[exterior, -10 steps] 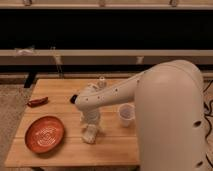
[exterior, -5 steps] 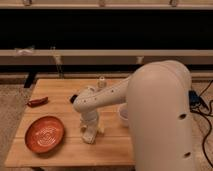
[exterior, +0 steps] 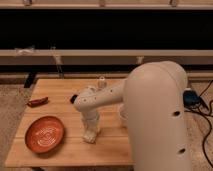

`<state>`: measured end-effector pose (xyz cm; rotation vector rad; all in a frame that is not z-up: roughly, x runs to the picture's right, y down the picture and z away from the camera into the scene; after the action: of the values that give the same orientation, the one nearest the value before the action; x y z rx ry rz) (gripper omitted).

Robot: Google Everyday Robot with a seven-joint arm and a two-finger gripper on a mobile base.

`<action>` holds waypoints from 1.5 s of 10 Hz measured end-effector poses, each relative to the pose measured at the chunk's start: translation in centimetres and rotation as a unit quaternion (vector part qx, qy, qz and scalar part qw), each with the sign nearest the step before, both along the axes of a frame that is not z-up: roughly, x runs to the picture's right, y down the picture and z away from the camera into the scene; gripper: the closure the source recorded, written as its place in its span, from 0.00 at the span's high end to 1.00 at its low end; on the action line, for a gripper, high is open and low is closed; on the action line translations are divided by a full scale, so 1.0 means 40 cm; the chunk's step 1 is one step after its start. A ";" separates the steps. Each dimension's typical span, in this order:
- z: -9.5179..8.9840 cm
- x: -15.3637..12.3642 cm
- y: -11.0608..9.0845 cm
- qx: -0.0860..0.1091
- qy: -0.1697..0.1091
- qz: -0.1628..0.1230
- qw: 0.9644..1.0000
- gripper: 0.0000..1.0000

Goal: Wipe the white sponge on the table

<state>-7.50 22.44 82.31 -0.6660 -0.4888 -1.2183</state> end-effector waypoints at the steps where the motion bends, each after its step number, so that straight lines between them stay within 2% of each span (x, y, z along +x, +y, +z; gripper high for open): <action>1: 0.004 0.010 -0.019 0.000 0.005 0.013 1.000 0.08; 3: 0.023 0.048 -0.065 -0.001 0.018 0.042 0.999 0.00; 6: 0.037 0.079 -0.097 -0.002 0.034 0.070 0.997 0.01; 10: 0.043 0.090 -0.099 -0.006 0.041 0.075 0.996 0.37; 13: 0.044 0.091 -0.091 -0.008 0.041 0.069 0.997 0.69; 14: 0.044 0.090 -0.090 -0.008 0.041 0.068 0.997 0.77; 15: 0.044 0.090 -0.091 -0.008 0.042 0.069 0.997 0.80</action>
<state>-3.89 18.81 84.06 -0.6831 -0.4664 -1.0541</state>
